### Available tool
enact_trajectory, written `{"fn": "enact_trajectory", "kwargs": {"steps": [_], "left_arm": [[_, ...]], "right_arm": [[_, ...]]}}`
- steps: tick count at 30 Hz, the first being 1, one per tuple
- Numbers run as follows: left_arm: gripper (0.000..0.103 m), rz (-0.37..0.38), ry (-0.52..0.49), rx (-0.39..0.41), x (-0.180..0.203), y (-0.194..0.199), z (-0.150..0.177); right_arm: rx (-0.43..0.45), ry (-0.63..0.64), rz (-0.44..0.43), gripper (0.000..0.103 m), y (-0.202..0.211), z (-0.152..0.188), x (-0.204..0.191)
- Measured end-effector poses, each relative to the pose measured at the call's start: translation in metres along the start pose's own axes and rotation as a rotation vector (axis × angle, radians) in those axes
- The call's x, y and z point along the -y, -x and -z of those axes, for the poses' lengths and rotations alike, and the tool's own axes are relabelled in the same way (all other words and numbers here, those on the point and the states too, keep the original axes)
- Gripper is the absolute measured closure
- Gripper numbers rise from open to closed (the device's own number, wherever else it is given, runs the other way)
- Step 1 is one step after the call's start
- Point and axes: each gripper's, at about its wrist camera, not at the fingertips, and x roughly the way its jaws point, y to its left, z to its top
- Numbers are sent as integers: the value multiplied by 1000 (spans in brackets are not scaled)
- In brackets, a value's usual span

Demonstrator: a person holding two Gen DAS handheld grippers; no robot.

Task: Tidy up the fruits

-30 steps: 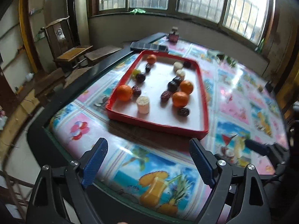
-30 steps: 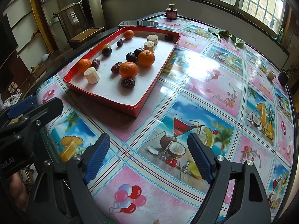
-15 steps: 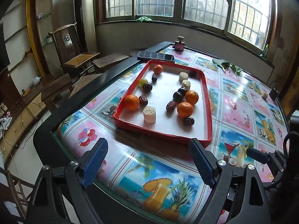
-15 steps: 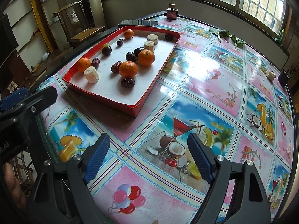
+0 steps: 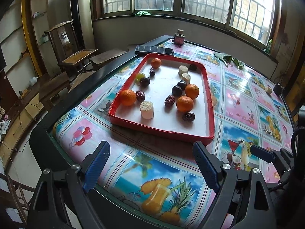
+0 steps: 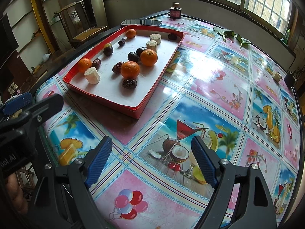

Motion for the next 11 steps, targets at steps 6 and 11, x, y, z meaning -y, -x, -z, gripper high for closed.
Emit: {"fn": "enact_trajectory", "kwargs": {"steps": [6,11], "left_arm": [[14,-7,-3,5,2,0,1],[14,-31,3,7,0,-1,1]], "right_arm": [[-4,-1,0,18,-2,0,1],[-5,0,1,18,-2,0,2]]}}
